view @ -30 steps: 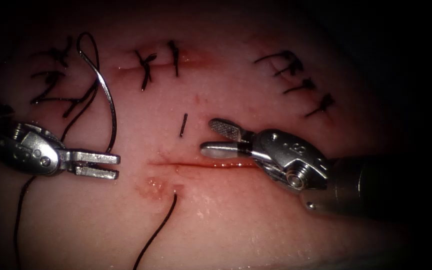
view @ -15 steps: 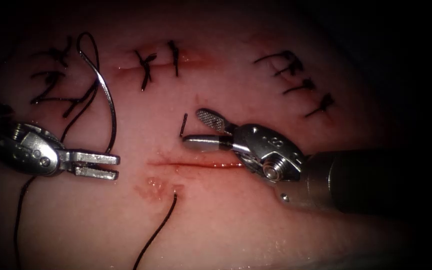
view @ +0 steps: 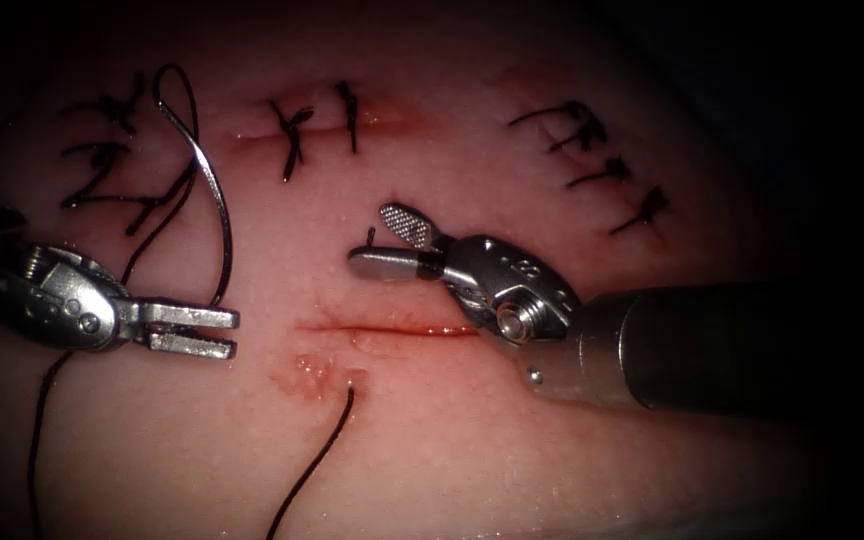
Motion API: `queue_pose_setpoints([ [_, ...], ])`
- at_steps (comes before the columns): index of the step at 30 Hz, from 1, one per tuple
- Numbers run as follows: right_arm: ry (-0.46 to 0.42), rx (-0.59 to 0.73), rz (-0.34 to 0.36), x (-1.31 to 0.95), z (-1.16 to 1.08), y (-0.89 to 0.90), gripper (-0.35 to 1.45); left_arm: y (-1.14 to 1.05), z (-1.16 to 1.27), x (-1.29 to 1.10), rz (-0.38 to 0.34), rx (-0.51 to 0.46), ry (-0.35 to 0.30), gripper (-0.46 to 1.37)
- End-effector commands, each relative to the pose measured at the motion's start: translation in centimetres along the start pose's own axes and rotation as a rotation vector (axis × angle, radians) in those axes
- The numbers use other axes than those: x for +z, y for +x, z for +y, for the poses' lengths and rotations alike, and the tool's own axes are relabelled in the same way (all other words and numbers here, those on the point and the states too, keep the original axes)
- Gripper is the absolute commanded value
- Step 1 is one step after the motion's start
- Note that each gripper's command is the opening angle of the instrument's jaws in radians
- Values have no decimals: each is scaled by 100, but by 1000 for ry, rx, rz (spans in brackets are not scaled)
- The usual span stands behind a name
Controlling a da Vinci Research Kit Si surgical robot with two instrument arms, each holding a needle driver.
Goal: Wound Closure
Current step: Use the right gripper to adjust the short tail and lengthen it
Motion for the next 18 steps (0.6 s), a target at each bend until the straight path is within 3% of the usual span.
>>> queue_pose_setpoints([
  [1,-9,-9,-25,2,1,0,100,0,0,0,0,0,-4,-35],
  [18,-28,16,-27,13,-1,1,91,0,-1,-1,1,-1,-5,-35],
])
